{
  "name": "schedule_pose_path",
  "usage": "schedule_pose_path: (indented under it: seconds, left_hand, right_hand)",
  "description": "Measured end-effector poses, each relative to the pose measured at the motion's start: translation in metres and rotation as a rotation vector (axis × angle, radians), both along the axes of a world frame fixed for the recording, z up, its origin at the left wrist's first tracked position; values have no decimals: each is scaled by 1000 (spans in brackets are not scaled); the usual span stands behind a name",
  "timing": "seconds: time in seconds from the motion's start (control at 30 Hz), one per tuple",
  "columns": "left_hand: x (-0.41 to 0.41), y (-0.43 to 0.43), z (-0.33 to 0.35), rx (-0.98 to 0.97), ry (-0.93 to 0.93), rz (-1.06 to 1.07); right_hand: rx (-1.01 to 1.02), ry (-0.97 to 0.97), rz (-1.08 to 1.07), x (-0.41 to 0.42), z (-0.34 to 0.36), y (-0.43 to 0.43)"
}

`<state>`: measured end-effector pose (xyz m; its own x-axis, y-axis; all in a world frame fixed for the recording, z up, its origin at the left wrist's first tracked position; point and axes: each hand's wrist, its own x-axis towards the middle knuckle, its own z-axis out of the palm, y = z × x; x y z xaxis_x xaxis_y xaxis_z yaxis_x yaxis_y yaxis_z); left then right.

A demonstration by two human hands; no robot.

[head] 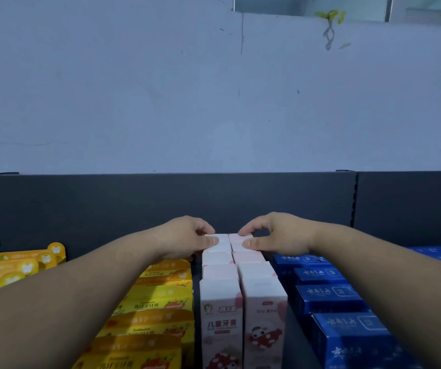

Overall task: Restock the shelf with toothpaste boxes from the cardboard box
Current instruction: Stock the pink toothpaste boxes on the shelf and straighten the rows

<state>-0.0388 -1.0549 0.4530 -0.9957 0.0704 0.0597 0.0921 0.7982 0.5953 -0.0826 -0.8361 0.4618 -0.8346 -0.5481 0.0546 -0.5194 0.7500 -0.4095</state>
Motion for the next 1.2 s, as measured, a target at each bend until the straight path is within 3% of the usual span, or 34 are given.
schedule_pose_path:
  seconds: [0.2, 0.47, 0.57, 0.7, 0.8, 1.03, 1.2]
  left_hand:
    - [10, 6, 3, -55, 28, 39]
    - [33, 16, 2, 27, 31, 156]
    - [37, 19, -5, 148, -2, 245]
    - [42, 30, -9, 215, -36, 276]
    - [45, 39, -7, 244, -61, 277]
    - [44, 40, -10, 225, -46, 277]
    - [43, 41, -9, 165, -35, 279]
  right_hand:
    - [48, 46, 26, -2, 1, 3]
    - [118, 73, 67, 0, 2, 6]
    - [61, -5, 52, -1, -6, 5]
    - [-212, -367, 67, 0, -19, 1]
    - [-291, -498, 58, 5, -23, 1]
    - [-357, -497, 82, 2, -30, 0]
    - [-287, -409, 84, -1, -27, 1]
